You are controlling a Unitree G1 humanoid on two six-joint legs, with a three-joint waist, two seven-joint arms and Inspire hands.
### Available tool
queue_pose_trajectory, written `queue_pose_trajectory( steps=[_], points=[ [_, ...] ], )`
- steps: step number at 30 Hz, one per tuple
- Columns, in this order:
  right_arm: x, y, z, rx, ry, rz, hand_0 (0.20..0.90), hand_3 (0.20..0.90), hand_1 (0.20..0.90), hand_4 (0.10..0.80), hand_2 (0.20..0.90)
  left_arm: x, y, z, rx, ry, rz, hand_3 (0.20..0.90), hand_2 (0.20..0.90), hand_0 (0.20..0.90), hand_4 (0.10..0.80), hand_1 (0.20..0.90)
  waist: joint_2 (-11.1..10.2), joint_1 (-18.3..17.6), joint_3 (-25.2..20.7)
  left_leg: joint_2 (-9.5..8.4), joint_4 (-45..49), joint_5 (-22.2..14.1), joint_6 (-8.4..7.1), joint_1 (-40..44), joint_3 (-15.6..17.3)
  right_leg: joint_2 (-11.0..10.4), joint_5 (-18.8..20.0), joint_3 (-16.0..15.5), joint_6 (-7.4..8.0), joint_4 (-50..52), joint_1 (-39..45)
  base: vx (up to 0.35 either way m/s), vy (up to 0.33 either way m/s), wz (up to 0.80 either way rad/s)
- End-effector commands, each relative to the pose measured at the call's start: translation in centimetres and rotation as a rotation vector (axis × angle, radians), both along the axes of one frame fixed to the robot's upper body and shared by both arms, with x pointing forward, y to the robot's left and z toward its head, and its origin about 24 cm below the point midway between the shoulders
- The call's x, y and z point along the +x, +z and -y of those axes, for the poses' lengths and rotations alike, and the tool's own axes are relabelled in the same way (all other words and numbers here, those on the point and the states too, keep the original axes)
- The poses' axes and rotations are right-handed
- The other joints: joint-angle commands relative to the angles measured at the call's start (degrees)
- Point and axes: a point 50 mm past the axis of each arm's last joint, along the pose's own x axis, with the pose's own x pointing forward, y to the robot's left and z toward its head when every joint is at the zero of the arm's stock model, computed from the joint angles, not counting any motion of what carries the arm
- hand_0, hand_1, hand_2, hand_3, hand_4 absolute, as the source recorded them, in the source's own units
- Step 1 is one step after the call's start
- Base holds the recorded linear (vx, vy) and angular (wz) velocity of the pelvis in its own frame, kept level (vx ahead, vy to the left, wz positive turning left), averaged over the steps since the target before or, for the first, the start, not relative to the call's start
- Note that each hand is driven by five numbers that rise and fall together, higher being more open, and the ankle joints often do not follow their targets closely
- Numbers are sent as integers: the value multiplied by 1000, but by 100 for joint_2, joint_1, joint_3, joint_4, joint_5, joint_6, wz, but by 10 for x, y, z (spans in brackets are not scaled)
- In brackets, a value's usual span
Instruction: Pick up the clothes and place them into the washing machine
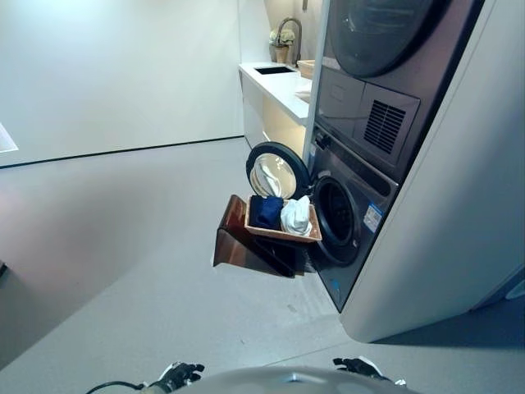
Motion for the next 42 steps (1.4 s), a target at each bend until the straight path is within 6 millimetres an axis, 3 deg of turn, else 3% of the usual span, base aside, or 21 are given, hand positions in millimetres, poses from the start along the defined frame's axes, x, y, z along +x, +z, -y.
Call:
queue_pose_trajectory(
  steps=[1, 6, 29, 33, 42],
  points=[
    [-7, -4, -10, 10, 120, -83, 900, 900, 900, 800, 900, 23, 3, 3, -17, -14, 50, 900, 900, 900, 800, 900, -262, -48, 210, -360, -7, -425, -122, 275, 24, -318, -195, 118, 201, -162, 511, 0, 0, 0],
    [1, -3, -11, 16, 110, -59, 900, 900, 900, 800, 900, 26, 4, -1, -5, 14, 61, 900, 900, 900, 800, 900, -282, -11, 200, -354, -7, -419, -123, 273, -4, -315, -211, 102, 196, -162, 532, 6, -3, 2],
    [-6, -5, -19, 39, 130, -69, 900, 900, 900, 800, 900, 18, 2, -4, 44, 28, 19, 900, 900, 900, 800, 900, -324, -55, 236, -383, 20, -466, -90, 298, -10, -325, -219, 145, 192, -162, 554, 2, 0, -1],
    [1, -3, -15, 26, 126, -53, 900, 900, 900, 800, 900, 16, 2, -7, 56, 47, 0, 900, 900, 900, 800, 900, -351, -55, 328, -450, 224, -555, -20, 200, -5, -413, -215, 156, 209, -85, 518, -1, 48, 4],
    [19, 1, -11, 22, 63, 16, 900, 900, 900, 800, 900, 39, 8, -18, 90, 103, 93, 900, 900, 900, 800, 900, -414, -28, 564, -664, 863, -866, 215, -278, -5, -691, -335, 259, 272, 662, 65, 6, 86, -3]
  ],
)
